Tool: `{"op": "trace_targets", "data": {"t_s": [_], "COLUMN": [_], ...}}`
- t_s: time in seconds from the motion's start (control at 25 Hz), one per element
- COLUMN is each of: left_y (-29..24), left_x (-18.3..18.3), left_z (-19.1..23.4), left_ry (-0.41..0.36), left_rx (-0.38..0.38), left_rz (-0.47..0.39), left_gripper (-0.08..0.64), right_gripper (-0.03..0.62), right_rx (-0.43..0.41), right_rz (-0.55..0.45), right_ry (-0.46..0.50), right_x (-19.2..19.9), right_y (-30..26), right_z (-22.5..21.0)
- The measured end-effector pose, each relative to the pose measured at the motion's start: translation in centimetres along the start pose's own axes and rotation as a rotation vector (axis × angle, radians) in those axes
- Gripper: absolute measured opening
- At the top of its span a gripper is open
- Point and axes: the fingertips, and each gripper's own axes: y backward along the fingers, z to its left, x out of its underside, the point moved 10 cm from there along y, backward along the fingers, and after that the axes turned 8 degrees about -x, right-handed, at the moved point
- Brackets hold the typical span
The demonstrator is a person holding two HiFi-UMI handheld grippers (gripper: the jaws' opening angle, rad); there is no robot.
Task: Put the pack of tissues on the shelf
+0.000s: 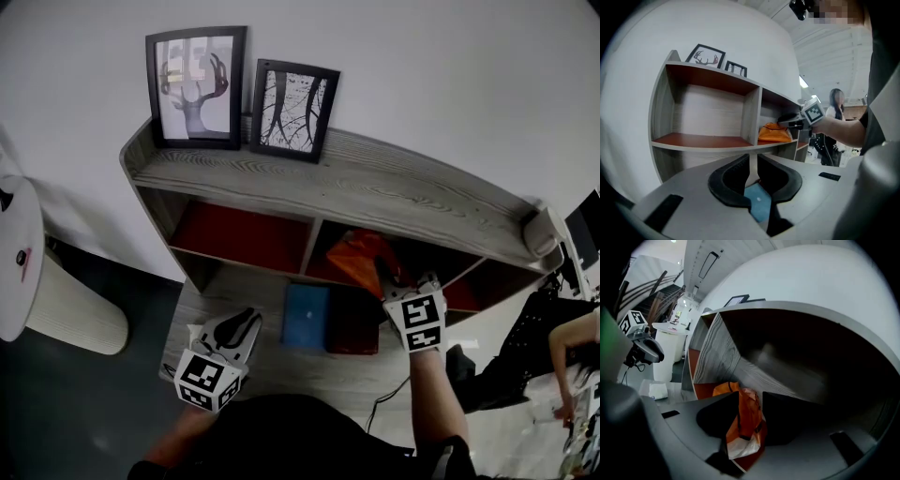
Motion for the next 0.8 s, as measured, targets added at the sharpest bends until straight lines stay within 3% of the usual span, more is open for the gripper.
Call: {"op": "trace_targets", "data": {"t_s": [0.32, 0.6, 0.8], "left_y": [0.4, 1.1, 1.5], "left_x": [-0.3, -1.2, -1.6], "left_z": [-0.6, -0.7, -0.4], "left_ry": [-0.016, -0.036, -0.031], "left_rx": [0.023, 0.047, 0.066], "left_rz": [-0.021, -0.042, -0.049], "left_gripper": [0.029, 0.015, 0.014], "right_gripper": [0.115, 0.115, 0.112], "right_rx": [0.029, -0.016, -0.060], "right_rz": [-0.138, -0.275, -0.315], "right_ry": [-0.031, -0.099, -0.206], "right_x": [-1.4, -1.9, -1.3], "right_y": [3.5, 6.0, 7.0], "right_z": [1.7, 4.2, 6.0]}}
